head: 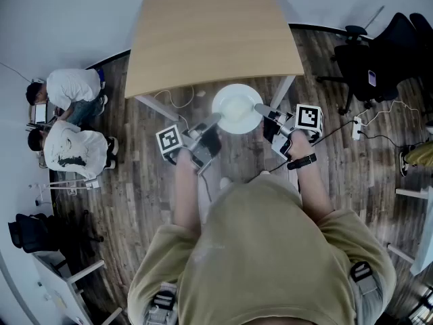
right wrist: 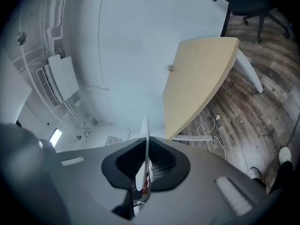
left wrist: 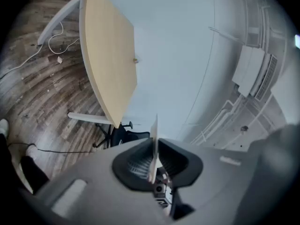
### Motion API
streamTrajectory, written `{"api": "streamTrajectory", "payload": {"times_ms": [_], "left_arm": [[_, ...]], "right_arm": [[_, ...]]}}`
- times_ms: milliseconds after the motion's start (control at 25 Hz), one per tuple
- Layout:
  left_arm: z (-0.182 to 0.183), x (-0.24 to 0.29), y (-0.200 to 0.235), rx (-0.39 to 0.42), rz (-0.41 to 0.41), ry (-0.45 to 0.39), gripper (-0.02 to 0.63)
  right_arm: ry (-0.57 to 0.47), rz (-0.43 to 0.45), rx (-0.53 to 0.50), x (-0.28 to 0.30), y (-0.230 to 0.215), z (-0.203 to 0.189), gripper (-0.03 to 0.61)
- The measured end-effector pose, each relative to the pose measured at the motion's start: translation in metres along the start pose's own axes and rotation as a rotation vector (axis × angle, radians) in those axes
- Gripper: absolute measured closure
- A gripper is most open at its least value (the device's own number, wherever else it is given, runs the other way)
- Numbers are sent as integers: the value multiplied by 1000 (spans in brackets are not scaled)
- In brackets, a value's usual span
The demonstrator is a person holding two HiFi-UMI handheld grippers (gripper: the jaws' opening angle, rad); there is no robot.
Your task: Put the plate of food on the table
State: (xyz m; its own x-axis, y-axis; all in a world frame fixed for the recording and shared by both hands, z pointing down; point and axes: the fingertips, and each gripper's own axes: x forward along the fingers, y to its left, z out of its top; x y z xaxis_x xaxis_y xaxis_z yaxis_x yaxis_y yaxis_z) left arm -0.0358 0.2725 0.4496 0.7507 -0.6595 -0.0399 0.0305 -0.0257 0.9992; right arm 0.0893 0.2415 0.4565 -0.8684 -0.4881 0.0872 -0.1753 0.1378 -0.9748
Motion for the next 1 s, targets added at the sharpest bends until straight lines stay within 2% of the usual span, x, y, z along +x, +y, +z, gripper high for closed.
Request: {"api": "streamTrajectory", "payload": {"times_ms": [320,480,600,800,1000], "left_arm": [[1,-1,-10,-67,-48,-40,574],[-1,2,-1,-74,-30,-42,577],[-23,19,2,-76,-15,-49,577],[-90,70,24,-64,36,-72,580],[-85,65,37,-93,58,-105,583]], "right_arm": [[9,18,6,-1,10,-1,557],[17,-3,2,-3,2,1,557],[17,-4,31,-27,-7,10,557],[14,58,91,-102,-41,34,554],[49,71,58,-94,-51,31,549]]}}
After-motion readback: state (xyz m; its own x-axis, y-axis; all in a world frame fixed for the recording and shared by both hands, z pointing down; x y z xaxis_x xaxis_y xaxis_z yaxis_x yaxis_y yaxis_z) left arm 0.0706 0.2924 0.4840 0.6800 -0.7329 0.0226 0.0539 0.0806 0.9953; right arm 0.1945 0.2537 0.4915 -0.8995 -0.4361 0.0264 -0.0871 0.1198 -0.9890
